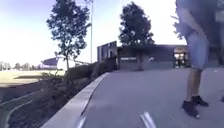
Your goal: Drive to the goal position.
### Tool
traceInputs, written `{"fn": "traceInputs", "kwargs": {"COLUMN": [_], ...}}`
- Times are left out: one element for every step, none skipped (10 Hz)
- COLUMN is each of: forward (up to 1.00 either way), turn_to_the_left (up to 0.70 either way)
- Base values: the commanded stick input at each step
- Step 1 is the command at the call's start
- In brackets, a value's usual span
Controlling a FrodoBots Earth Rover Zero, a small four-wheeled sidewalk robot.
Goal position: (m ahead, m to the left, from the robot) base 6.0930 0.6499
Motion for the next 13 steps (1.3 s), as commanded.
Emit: {"fn": "traceInputs", "kwargs": {"forward": [0.98, 0.98, 0.98, 0.98, 0.98, 0.98, 0.98, 0.98, 0.98, 0.98, 0.98, 0.98, 0.98], "turn_to_the_left": [0.0, 0.0, 0.0, 0.0, 0.0, 0.0, 0.0, 0.0, 0.0, 0.0, 0.0, 0.0, 0.0]}}
